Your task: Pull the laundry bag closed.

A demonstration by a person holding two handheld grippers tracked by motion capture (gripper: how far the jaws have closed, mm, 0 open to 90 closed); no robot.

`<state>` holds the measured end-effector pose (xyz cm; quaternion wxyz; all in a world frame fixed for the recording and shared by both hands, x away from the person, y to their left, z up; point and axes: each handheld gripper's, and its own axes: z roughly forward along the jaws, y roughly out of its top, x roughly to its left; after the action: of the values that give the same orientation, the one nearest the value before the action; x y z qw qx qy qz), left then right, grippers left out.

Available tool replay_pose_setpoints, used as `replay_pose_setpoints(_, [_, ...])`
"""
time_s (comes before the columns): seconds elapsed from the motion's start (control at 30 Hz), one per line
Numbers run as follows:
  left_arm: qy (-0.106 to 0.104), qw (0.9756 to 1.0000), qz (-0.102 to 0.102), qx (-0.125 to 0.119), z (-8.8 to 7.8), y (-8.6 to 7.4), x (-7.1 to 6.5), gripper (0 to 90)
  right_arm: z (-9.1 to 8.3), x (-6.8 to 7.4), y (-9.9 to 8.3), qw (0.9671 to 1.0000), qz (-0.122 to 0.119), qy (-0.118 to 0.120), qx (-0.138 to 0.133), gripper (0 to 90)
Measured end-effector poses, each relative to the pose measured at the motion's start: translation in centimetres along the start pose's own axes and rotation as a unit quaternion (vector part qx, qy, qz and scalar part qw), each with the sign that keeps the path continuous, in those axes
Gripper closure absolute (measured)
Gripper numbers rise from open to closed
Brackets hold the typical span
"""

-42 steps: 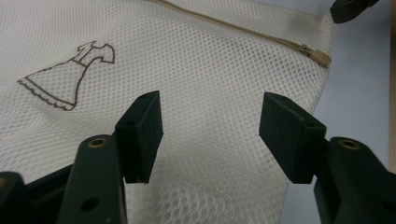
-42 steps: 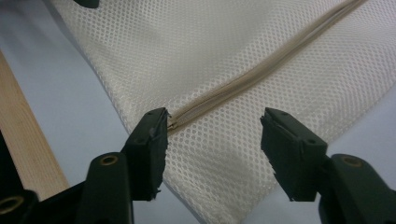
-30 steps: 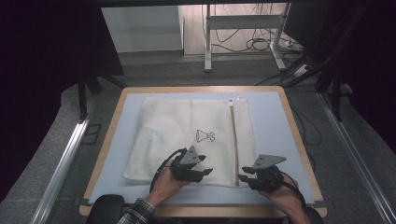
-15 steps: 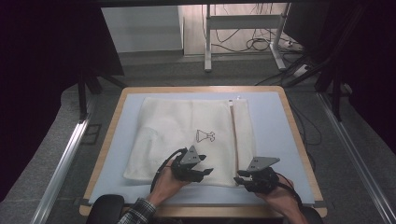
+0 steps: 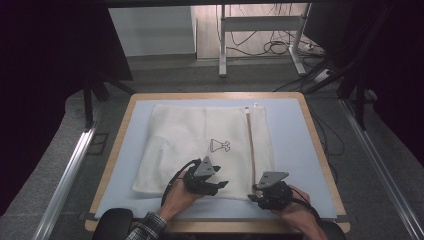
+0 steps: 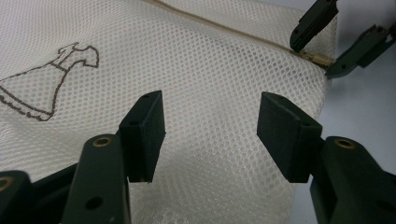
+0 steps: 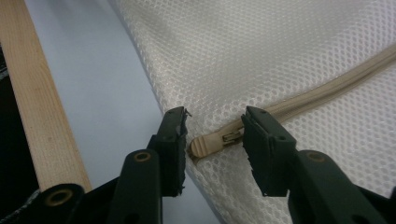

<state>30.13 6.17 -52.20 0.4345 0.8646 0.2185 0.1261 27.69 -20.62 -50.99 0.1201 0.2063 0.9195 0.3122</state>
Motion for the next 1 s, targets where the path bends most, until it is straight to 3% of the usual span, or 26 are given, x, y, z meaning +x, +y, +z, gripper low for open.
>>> replay_pose_setpoints(0.3, [0.005, 1.0, 0.0, 0.003, -0.1, -0.1, 0.2, 40.5, -0.8, -0.3, 0.0, 0.9998, 0.01, -0.013, -0.013, 67.4])
replay_pose_setpoints(0.43, [0.006, 1.0, 0.0, 0.003, -0.1, -0.1, 0.3, 40.6, -1.2, -0.8, -0.2, 0.9992, 0.025, -0.024, -0.022, 69.5])
replay_pose_setpoints(0.63, [0.007, 1.0, 0.002, 0.004, 0.0, -0.1, 0.2, 40.6, -1.1, -1.0, -0.2, 0.9991, 0.034, -0.014, -0.022, 71.9])
replay_pose_setpoints(1.0, [0.003, 1.0, 0.003, 0.004, 0.2, 0.1, 0.0, 41.1, -0.7, -1.3, -0.2, 0.9992, 0.034, 0.004, -0.018, 85.3])
